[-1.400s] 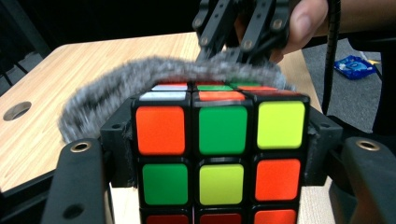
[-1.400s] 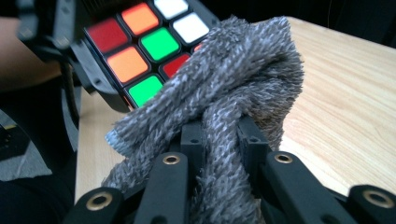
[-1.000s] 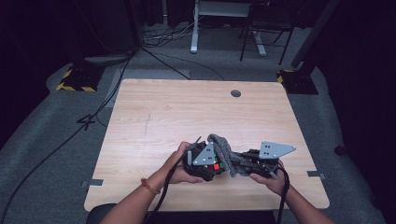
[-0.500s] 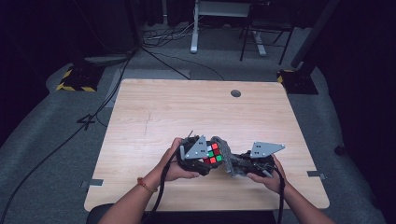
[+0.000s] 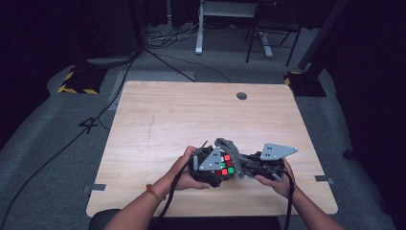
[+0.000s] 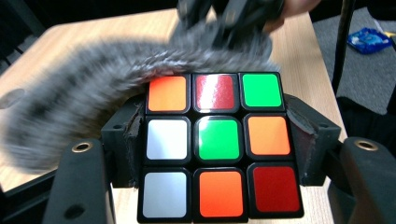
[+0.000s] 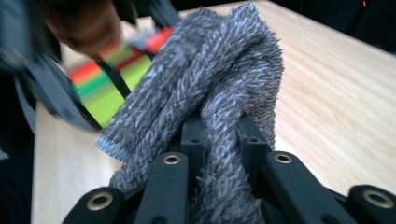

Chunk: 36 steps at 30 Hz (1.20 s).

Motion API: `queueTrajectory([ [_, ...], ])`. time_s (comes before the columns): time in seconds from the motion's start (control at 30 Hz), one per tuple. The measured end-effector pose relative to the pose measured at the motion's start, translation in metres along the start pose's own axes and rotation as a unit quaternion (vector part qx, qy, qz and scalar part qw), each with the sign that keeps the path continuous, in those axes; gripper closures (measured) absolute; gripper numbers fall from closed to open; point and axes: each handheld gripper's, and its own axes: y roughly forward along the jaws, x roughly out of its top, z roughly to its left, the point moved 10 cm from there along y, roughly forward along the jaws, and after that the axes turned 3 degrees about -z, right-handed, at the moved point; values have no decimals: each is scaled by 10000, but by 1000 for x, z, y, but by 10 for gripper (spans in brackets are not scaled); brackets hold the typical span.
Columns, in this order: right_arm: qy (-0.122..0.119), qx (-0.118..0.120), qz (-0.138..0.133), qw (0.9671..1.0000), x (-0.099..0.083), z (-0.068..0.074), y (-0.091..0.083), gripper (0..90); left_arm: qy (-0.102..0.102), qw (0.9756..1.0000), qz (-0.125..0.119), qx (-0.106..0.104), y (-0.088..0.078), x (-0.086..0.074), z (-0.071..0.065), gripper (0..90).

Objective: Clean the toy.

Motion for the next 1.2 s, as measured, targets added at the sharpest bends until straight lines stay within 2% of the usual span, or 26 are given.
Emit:
queueTrajectory([
  [0.07, 84, 65, 70, 9999, -5, -1, 3, 772, -11, 10000, -50, 65, -4, 1, 4, 334],
  [0.23, 53, 182, 155, 9997, -8, 5, 5, 771, -201, 9995, -157, 209, -13, -1, 15, 334],
  [0.33, -59, 290, -1, 9996, 0, 12, 1, 771, -221, 9994, -106, 251, -13, -5, 19, 334],
  [0.43, -260, 409, -247, 9985, 12, 22, -5, 771, -184, 9996, 129, 182, -4, -14, 14, 334],
  [0.5, -391, 425, -413, 9975, 21, 27, -8, 771, -79, 9997, 232, 72, 4, -15, 8, 334],
  [0.6, -478, 381, -447, 9971, 24, 30, -9, 771, 20, 9994, 337, 35, 10, -15, 2, 333],
  [0.7, -424, 189, -386, 9982, 22, 22, -8, 771, -30, 9997, 251, -48, 10, -12, 0, 334],
  [0.77, -281, 156, -329, 9989, 18, 16, -6, 772, -3, 9998, 200, 7, 6, -9, 1, 334],
  [0.87, -139, 63, -111, 9998, 8, 8, -3, 772, -87, 10000, -9, 33, -2, -3, 4, 333],
  [0.93, -63, 67, 18, 10000, 1, 5, 0, 772, -180, 9996, -187, 90, -10, 2, 8, 334],
  [1.03, 25, 121, 162, 9998, -6, 5, 4, 772, -228, 9992, -314, 98, -15, 3, 11, 333],
  [1.07, 21, 116, 177, 9998, -6, 4, 5, 772, -258, 9991, -332, 114, -16, 3, 11, 333],
  [1.13, 31, 200, 28, 9998, -3, 7, 5, 772, -284, 9990, -345, 92, -16, 2, 11, 333],
  [1.2, -83, 168, -86, 9998, 2, 10, 2, 772, -262, 9993, -246, 88, -13, -1, 11, 333],
])
